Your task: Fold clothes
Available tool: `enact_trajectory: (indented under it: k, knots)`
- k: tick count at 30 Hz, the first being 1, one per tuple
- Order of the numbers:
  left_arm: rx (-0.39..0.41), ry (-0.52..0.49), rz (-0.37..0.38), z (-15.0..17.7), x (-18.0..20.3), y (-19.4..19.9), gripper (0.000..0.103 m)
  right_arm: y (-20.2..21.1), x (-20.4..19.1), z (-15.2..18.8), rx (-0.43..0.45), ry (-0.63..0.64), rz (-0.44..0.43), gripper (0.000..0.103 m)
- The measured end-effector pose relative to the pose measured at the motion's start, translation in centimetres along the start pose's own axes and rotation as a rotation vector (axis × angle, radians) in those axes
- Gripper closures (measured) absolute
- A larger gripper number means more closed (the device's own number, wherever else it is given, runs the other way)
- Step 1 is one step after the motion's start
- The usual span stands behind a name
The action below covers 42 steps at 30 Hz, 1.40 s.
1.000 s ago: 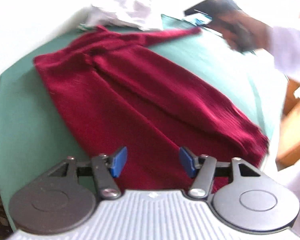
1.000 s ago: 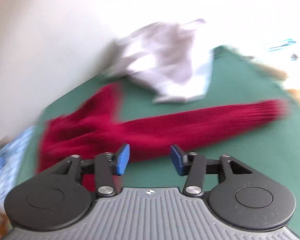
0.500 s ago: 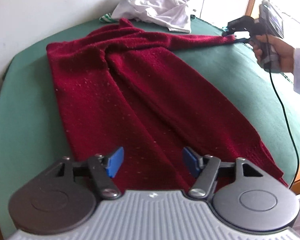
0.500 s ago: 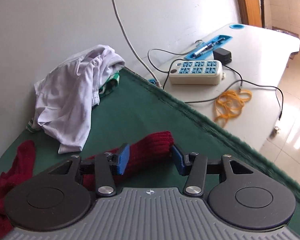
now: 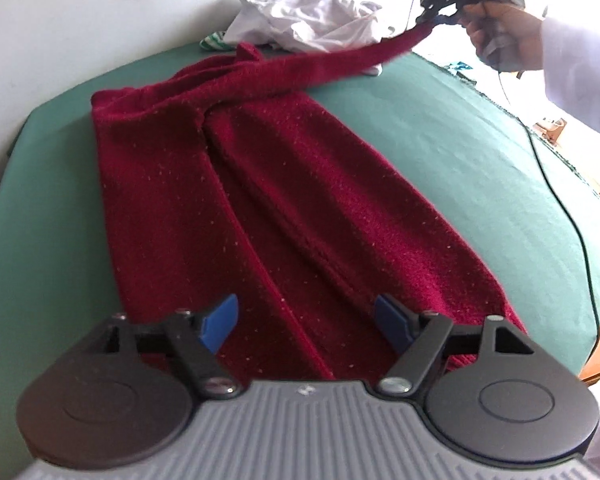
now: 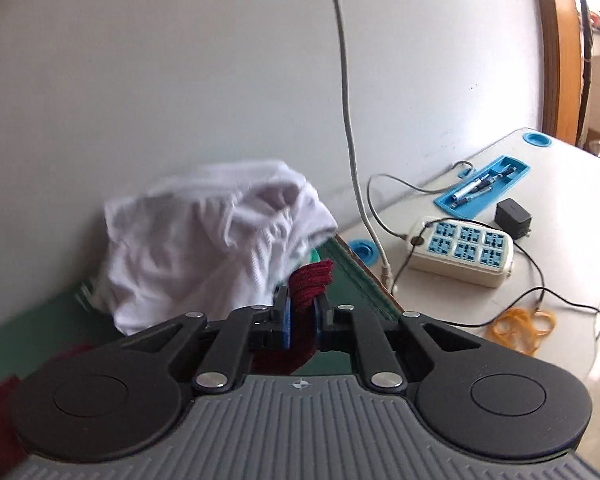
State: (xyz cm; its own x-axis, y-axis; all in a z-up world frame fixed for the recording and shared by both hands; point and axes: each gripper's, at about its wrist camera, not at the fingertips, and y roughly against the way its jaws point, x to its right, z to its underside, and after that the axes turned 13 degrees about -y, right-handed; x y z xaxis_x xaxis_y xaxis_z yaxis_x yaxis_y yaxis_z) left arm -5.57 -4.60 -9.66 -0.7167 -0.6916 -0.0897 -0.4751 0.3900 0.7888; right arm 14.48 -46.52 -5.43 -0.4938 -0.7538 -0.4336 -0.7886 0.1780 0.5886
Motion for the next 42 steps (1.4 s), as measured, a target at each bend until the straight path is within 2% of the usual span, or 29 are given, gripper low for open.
enact_trajectory:
  k: [2, 3, 4, 5, 6, 7, 8, 9, 12, 16, 18, 20, 23, 25, 28, 31, 32, 38, 42]
  knots:
    - [0.017, -0.001, 0.014, 0.0, -0.5, 0.8, 0.032, 0.9, 1.1, 0.2, -0.001, -0.139, -0.124, 0.092]
    - [0.024, -0.001, 0.021, -0.1, -0.8, 1.2, 0.034, 1.2, 0.6, 0.4, 0.006, -0.119, -0.112, 0.092]
    - [0.028, -0.005, 0.024, -0.2, -1.2, 1.5, 0.040, 1.3, -0.2, 0.5, 0.014, -0.074, -0.076, 0.092]
    - [0.029, -0.017, 0.016, -0.5, -1.8, 1.9, 0.053, 1.6, -1.1, 0.7, 0.026, -0.039, -0.064, 0.092]
    - [0.028, -0.032, 0.003, -0.8, -2.4, 2.2, 0.059, 2.1, -1.1, 0.6, 0.014, -0.077, -0.133, 0.092]
    - [0.025, -0.047, -0.009, -1.2, -3.3, 2.6, 0.068, 2.5, -0.9, 0.2, -0.029, -0.165, -0.244, 0.092]
    - [0.021, -0.062, -0.020, -1.8, -4.4, 3.0, 0.078, 3.0, -1.3, -0.2, -0.052, -0.211, -0.304, 0.092]
    - [0.018, -0.078, -0.036, -2.4, -5.6, 3.5, 0.081, 3.7, -1.9, -0.5, -0.068, -0.243, -0.347, 0.092]
    - [0.026, -0.119, -0.104, -5.2, -10.0, 4.8, 0.086, 6.0, -4.5, -1.6, -0.078, -0.210, -0.478, 0.092]
    - [0.036, -0.136, -0.153, -9.3, -15.6, 4.1, 0.089, 9.5, -6.9, -3.0, -0.105, -0.259, -0.733, 0.092]
    - [0.034, -0.138, -0.152, -11.1, -17.9, 2.5, 0.089, 11.5, -8.2, -3.4, -0.084, -0.212, -0.748, 0.092]
    - [0.017, -0.139, -0.115, -12.1, -19.3, -0.6, 0.089, 13.3, -9.3, -3.6, -0.074, -0.174, -0.757, 0.092]
    - [-0.024, -0.134, -0.047, -13.3, -21.2, -5.9, 0.089, 16.0, -10.7, -2.8, -0.061, -0.131, -0.674, 0.092]
    - [-0.059, -0.140, -0.032, -13.7, -21.8, -9.2, 0.089, 18.0, -11.3, -1.7, -0.025, -0.096, -0.623, 0.092]
    - [-0.082, -0.105, 0.000, -14.1, -23.6, -12.7, 0.089, 20.7, -11.3, -0.4, 0.006, -0.128, -0.617, 0.092]
    - [-0.106, -0.088, 0.009, -14.4, -24.4, -15.3, 0.088, 23.5, -10.6, 0.8, 0.036, -0.179, -0.655, 0.092]
    - [-0.106, -0.074, -0.005, -14.5, -24.5, -15.8, 0.078, 24.4, -10.4, 1.1, 0.047, -0.185, -0.674, 0.092]
    - [-0.069, 0.074, -0.074, -15.1, -25.4, -17.4, 0.080, 29.2, -10.8, 2.6, 0.091, -0.139, -0.884, 0.092]
    - [-0.051, 0.067, -0.046, -14.8, -25.4, -17.8, 0.081, 30.0, -12.5, 4.3, 0.073, -0.008, -0.857, 0.092]
